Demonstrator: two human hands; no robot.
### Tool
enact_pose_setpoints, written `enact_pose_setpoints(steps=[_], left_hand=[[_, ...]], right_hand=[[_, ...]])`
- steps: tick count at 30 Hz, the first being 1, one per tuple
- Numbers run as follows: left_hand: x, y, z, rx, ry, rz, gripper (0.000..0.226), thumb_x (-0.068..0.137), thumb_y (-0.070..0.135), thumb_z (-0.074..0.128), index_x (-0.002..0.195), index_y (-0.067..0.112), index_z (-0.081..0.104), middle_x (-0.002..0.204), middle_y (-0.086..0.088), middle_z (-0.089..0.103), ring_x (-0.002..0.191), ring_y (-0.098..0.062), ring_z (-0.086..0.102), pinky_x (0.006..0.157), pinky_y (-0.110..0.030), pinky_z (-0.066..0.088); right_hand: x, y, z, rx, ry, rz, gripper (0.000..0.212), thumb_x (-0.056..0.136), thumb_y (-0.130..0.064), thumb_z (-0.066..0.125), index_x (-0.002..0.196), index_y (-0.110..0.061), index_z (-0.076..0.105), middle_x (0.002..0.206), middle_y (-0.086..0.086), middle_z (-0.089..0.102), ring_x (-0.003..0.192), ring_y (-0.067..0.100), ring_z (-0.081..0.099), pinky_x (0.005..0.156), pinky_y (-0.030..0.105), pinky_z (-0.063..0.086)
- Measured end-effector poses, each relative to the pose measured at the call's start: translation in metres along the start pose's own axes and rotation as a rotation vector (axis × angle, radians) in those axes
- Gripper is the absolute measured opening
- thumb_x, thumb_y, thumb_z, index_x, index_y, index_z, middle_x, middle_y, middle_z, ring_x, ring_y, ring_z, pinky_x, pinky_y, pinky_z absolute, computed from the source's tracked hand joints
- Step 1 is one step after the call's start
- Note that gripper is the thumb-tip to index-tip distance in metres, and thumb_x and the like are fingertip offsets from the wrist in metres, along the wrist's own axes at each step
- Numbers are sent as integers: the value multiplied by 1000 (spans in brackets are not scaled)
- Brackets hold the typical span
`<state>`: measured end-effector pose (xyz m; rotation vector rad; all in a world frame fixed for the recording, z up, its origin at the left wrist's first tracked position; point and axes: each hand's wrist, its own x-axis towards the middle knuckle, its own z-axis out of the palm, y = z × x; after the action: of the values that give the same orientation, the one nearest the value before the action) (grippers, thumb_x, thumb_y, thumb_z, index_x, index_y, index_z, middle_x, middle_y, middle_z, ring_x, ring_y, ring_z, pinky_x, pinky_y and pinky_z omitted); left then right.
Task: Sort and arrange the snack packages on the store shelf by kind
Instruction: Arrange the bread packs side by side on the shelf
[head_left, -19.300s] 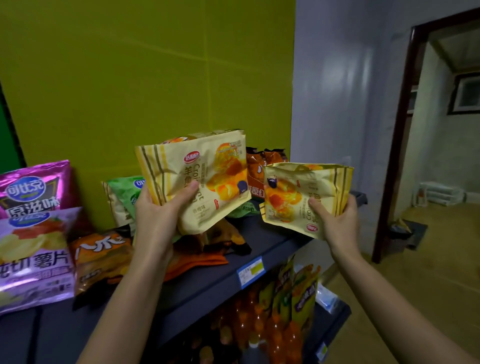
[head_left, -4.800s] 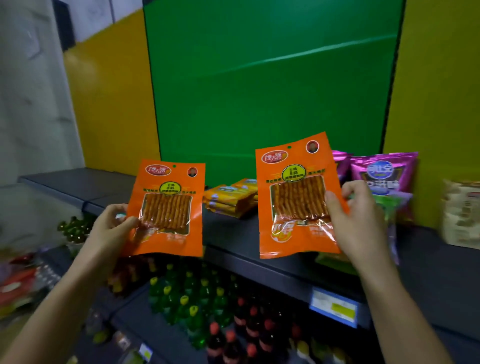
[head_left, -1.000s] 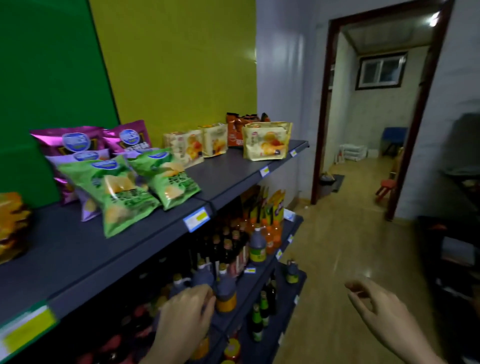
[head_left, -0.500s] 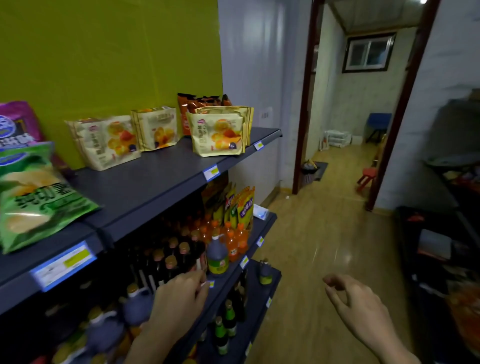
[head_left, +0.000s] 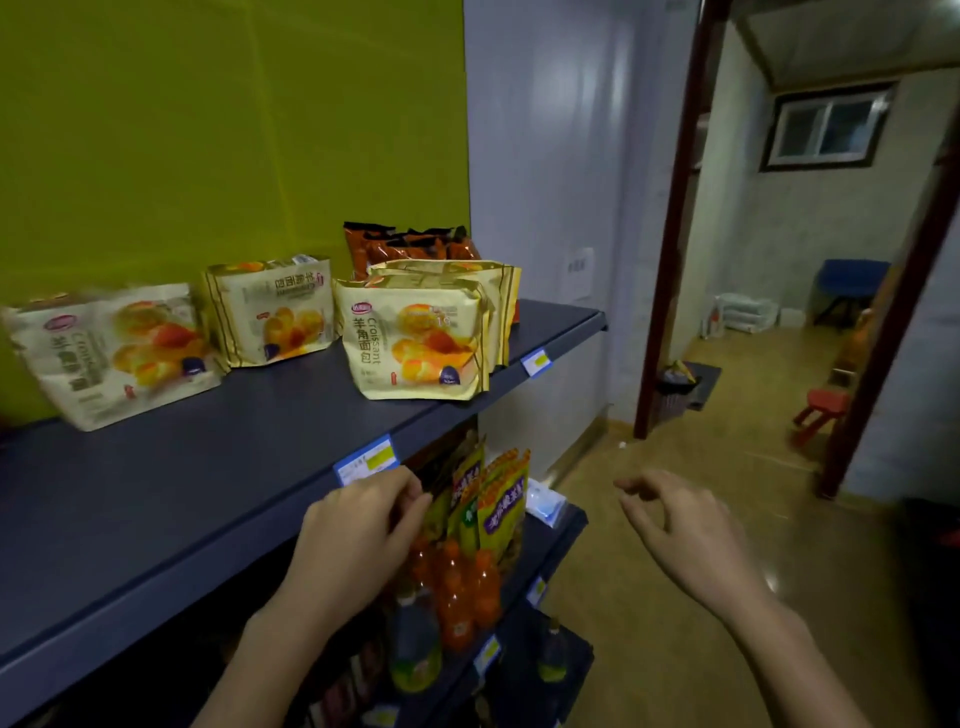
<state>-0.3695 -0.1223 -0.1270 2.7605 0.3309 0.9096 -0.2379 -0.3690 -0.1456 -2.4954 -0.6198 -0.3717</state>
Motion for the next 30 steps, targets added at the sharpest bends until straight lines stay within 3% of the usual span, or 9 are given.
enact_pose_setpoints(steps=[6,11,14,17,21,23,25,28,30], left_hand=[[45,-4,2,64,119,-66,15,88,38,53,80,26,58,72,10,62,69,-14,61,47,-24,34],[82,-19,1,74,319,-208,27,83,47,47,82,23,60,76,4,62,69,-19,59,56,-34,46],[110,-30,0,-81,381,-336,43,77,59,57,99,22,57,92,3,61,83,-19,58,71,-40,51],[139,-36,-1,-356,301,-528,73,59,55,75,117,22,47,112,5,56,102,-14,56,87,-35,49],[171,-50,-4,-704,137,-608,120,14,61,83,121,24,40,109,12,56,98,0,56,65,-7,49],[180,-61,-1,-756,44,-603,113,14,57,86,116,24,49,108,10,63,95,-2,63,65,-5,50],[185,-69,2,-810,0,-603,101,20,47,90,112,24,57,107,4,70,101,-8,66,80,-18,53],[189,-76,5,-851,-76,-590,79,34,25,89,107,21,59,97,6,76,95,-9,70,76,-21,56],[191,-77,7,-848,-129,-578,80,37,24,89,110,20,58,103,2,75,98,-12,70,81,-25,56]], right_hand=[[89,4,18,113,11,-152,25,89,-29,54,112,-23,62,110,-4,67,97,14,61,77,31,49],[165,-6,33,305,-1,-264,39,89,-29,56,126,-16,51,121,2,60,101,15,58,86,39,51],[207,-17,39,428,-55,-312,50,88,-33,57,133,-17,42,129,0,53,102,9,50,89,36,49],[238,-31,44,561,-103,-376,63,83,-35,62,137,-15,38,129,-4,49,106,9,48,91,31,46],[257,-52,55,818,-306,-378,71,79,-35,66,139,-17,32,131,-5,47,118,12,48,103,34,42],[263,-59,63,855,-345,-379,64,77,-32,69,131,-23,36,129,-3,51,117,14,49,104,37,41],[269,-66,68,846,-337,-368,60,76,-27,71,125,-26,36,126,0,53,116,19,51,101,39,42],[275,-73,75,838,-329,-332,73,75,-19,72,136,-16,30,128,7,53,119,27,50,96,36,40],[278,-76,79,839,-315,-315,73,76,-16,72,136,-14,30,126,8,54,117,29,51,91,32,40]])
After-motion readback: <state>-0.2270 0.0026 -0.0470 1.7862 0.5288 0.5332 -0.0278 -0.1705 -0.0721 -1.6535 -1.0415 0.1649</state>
